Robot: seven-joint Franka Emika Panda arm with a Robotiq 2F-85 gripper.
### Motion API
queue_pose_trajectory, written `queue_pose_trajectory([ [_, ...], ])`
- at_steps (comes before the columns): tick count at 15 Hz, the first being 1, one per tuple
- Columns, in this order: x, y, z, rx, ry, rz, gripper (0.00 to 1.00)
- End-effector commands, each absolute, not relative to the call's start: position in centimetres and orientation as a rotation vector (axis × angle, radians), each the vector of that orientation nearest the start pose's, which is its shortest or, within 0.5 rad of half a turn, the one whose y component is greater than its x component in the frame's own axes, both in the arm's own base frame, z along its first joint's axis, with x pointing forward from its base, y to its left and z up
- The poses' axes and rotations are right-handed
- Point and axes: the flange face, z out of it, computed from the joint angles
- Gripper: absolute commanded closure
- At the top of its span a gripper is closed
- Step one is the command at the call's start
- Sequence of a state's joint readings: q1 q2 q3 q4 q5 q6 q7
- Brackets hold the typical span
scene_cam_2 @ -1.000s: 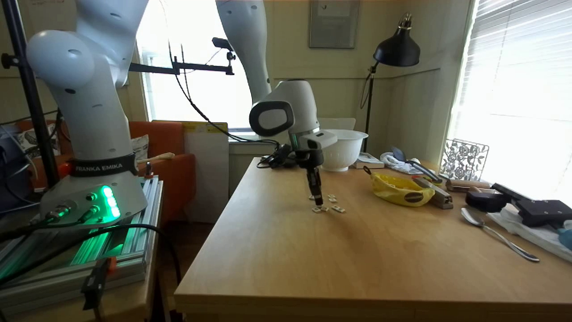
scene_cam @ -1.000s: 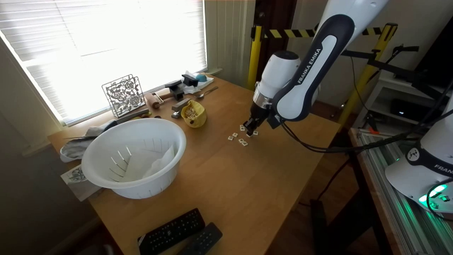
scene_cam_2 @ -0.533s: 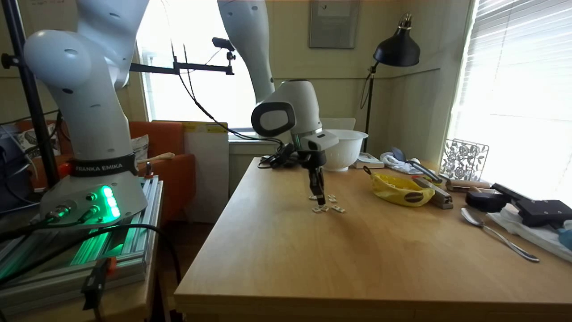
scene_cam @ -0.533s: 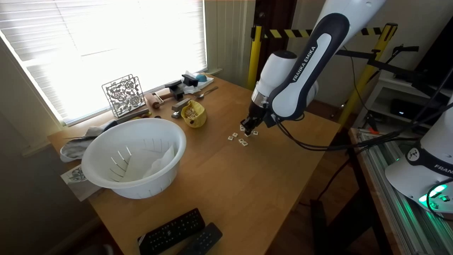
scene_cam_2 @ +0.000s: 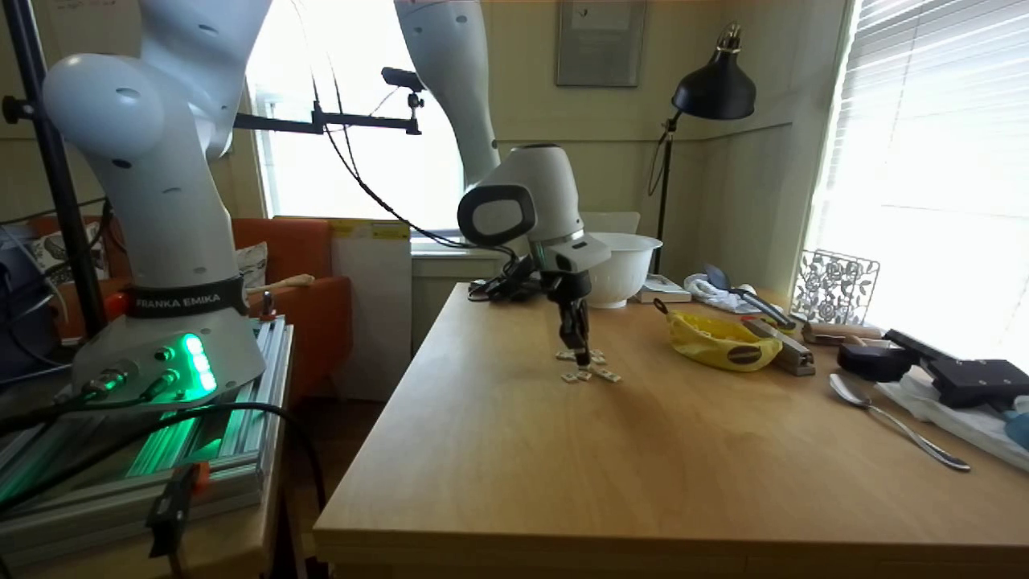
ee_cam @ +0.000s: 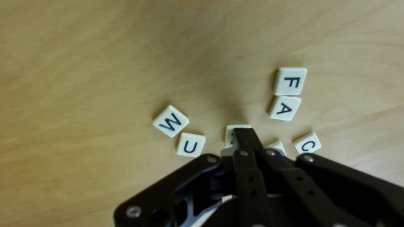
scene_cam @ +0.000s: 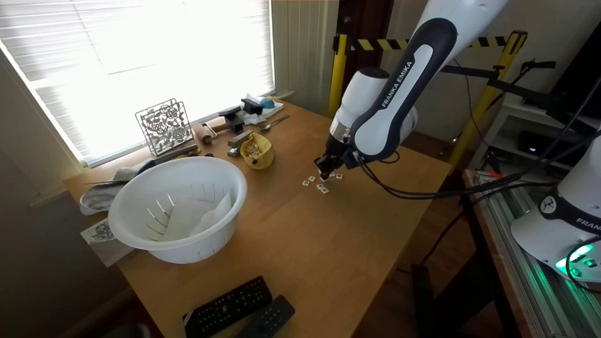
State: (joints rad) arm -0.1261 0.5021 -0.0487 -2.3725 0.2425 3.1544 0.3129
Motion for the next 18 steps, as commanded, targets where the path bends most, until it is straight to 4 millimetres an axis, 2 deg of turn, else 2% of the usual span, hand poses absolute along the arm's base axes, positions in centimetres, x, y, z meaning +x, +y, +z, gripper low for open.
queue_pose_trajectory([
  [1, 51.1, -10.6, 12.9, -2.846, 1.155, -0.409, 1.0],
  [18, 51.8, -9.2, 12.8, -2.769, 1.249, -0.378, 1.0],
])
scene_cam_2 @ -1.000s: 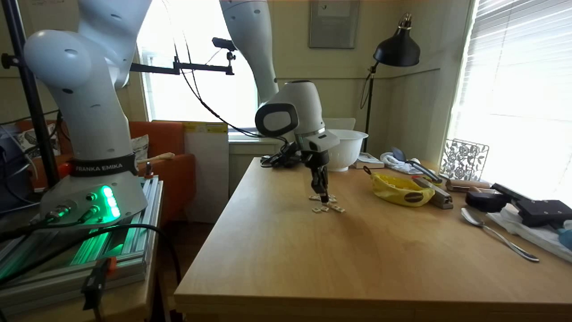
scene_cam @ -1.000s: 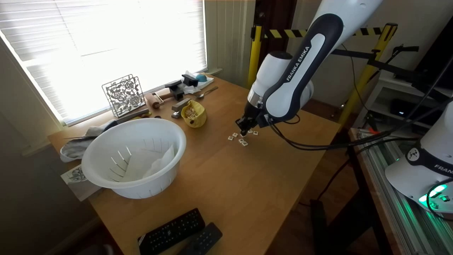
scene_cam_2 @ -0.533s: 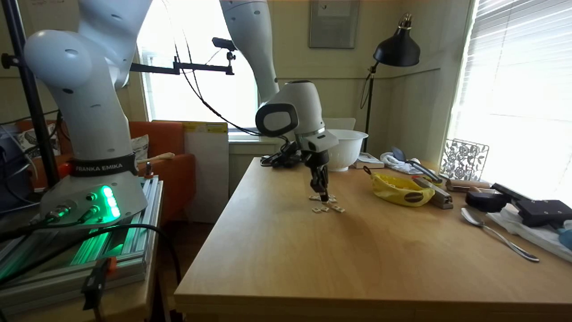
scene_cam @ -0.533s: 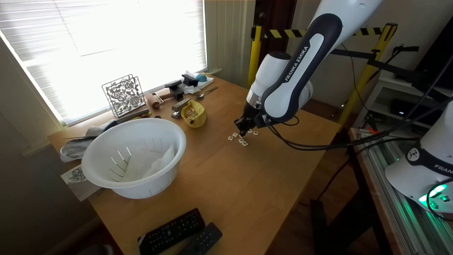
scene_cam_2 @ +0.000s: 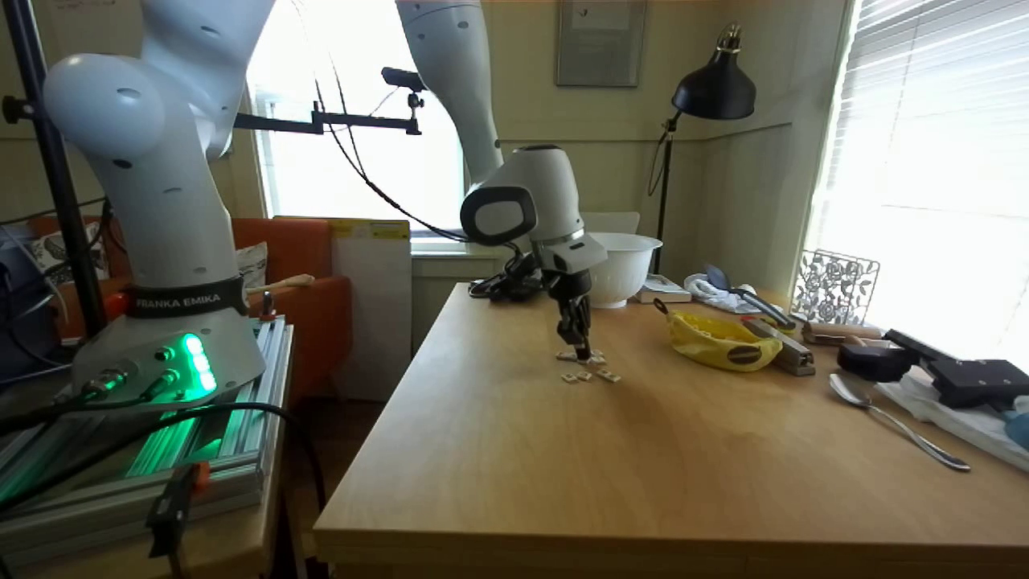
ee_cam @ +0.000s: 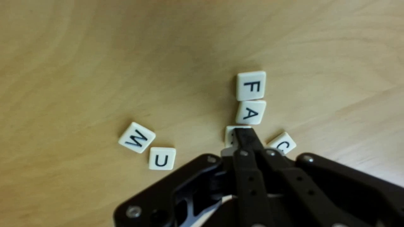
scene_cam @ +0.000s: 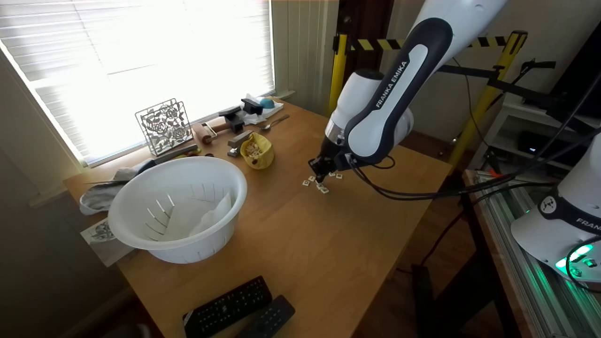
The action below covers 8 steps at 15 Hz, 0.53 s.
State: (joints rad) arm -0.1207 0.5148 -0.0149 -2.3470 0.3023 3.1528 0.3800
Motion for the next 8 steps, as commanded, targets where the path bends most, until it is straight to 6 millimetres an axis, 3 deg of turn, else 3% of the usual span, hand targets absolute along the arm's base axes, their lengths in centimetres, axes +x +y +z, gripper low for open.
queue_pose_trajectory([
  [1, 51.81, -9.17, 12.75, -2.766, 1.252, -0.374, 1.0],
  [8, 51.85, -9.31, 12.78, -2.76, 1.274, -0.355, 1.0],
])
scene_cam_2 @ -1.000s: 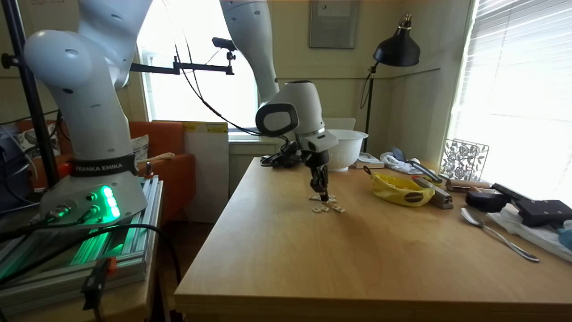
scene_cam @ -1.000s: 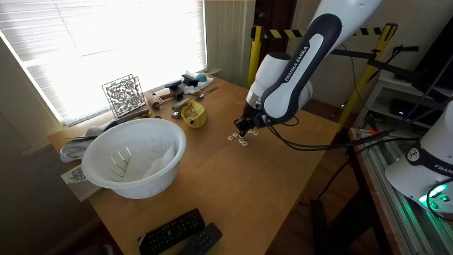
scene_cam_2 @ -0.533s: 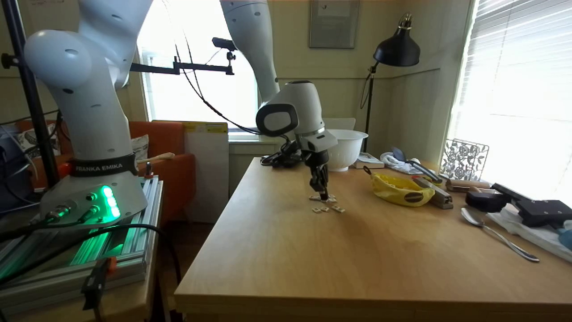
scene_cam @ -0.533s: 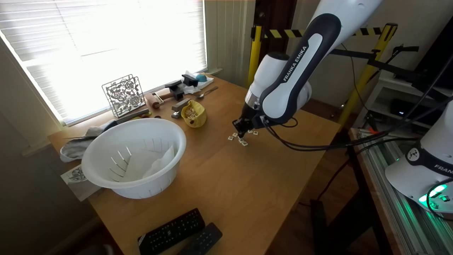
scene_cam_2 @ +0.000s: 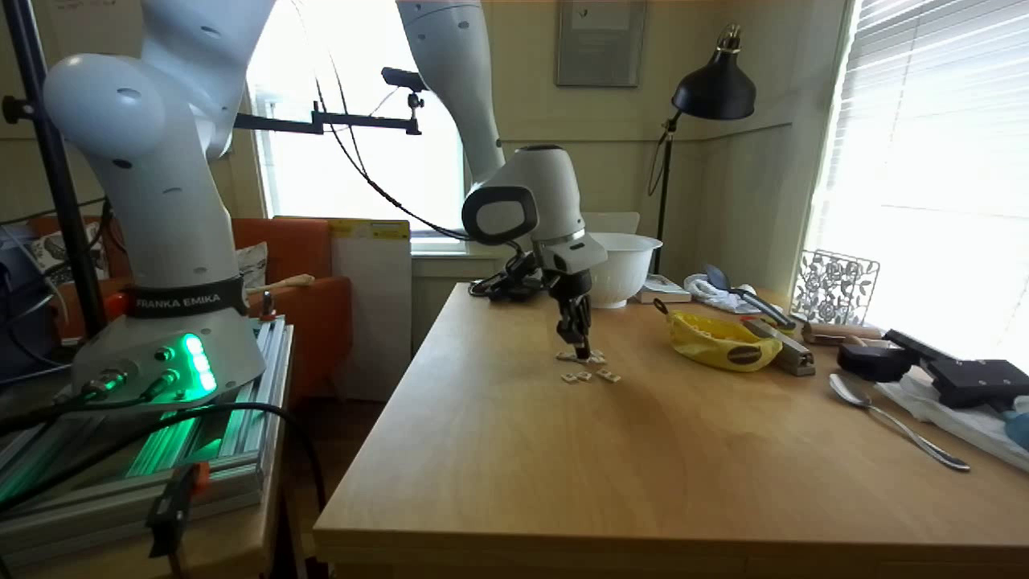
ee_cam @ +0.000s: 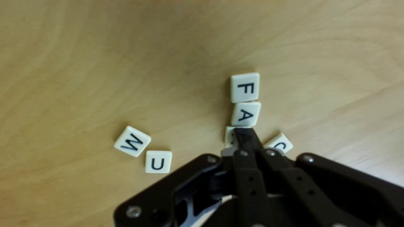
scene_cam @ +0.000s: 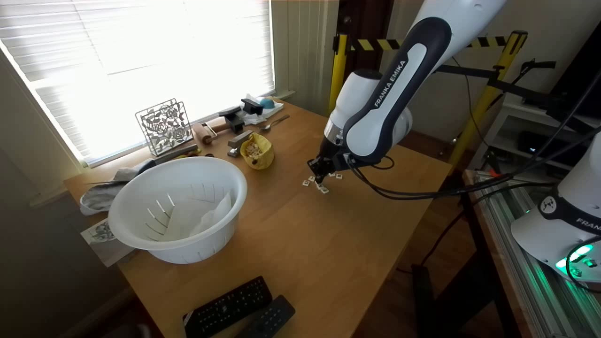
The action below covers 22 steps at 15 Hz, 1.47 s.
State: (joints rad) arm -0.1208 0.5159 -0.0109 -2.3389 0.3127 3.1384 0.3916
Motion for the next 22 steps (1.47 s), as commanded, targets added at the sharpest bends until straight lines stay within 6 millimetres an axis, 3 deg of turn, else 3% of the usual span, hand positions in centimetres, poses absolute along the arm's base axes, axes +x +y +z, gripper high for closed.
queue_pose_trajectory([
  [1, 51.8, -9.3, 12.8, -2.76, 1.277, -0.354, 1.0],
  [7, 52.1, -9.7, 14.4, -2.735, 1.296, -0.414, 1.0],
  [22, 52.6, -9.8, 16.2, -2.696, 1.3, -0.462, 1.0],
])
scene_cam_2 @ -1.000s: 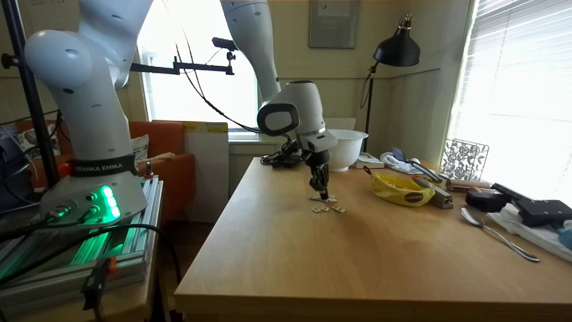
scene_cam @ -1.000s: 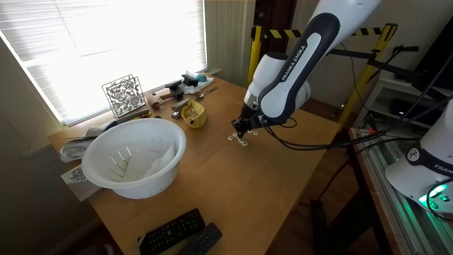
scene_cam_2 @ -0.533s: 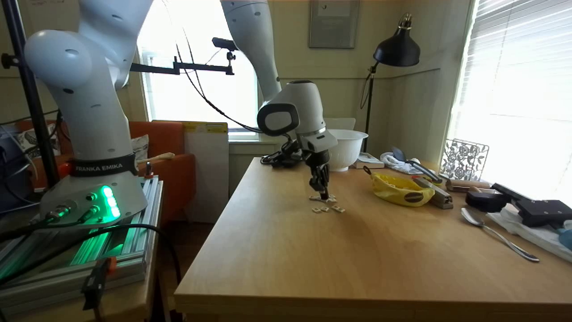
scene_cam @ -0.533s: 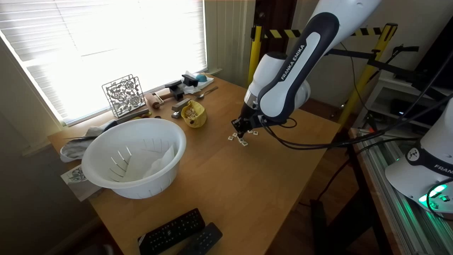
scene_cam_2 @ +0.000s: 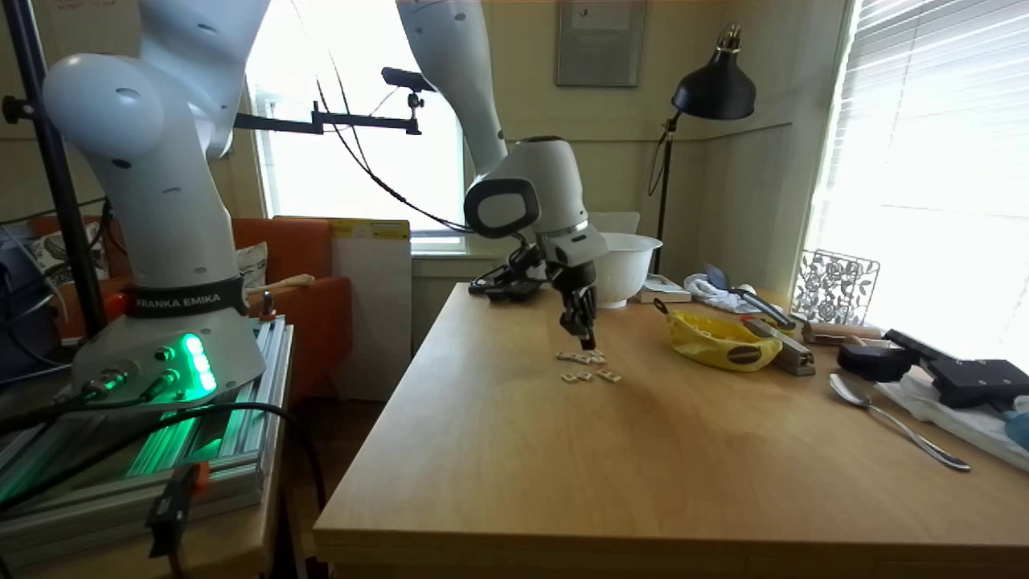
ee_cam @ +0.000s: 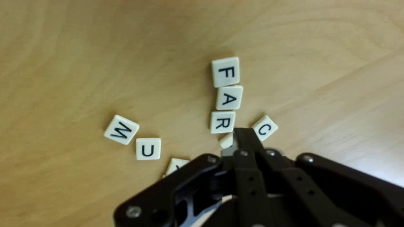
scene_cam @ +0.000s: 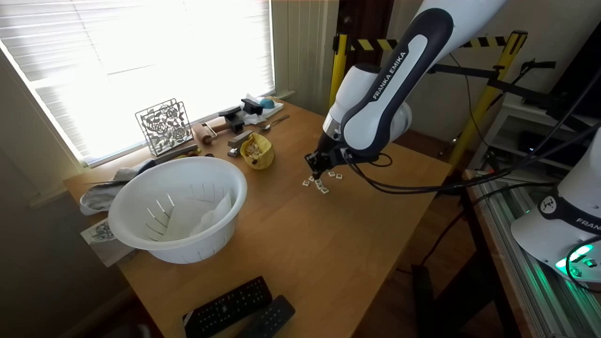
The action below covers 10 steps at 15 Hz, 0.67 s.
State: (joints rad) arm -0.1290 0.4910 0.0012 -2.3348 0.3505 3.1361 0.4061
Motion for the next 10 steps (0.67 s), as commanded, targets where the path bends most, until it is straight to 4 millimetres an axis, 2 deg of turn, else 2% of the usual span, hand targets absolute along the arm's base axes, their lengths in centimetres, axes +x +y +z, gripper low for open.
queue_pose_trajectory([
  [1, 52.7, -9.9, 16.1, -2.695, 1.3, -0.466, 1.0],
  [10, 54.3, -10.7, 14.8, -2.694, 1.3, -0.48, 1.0],
])
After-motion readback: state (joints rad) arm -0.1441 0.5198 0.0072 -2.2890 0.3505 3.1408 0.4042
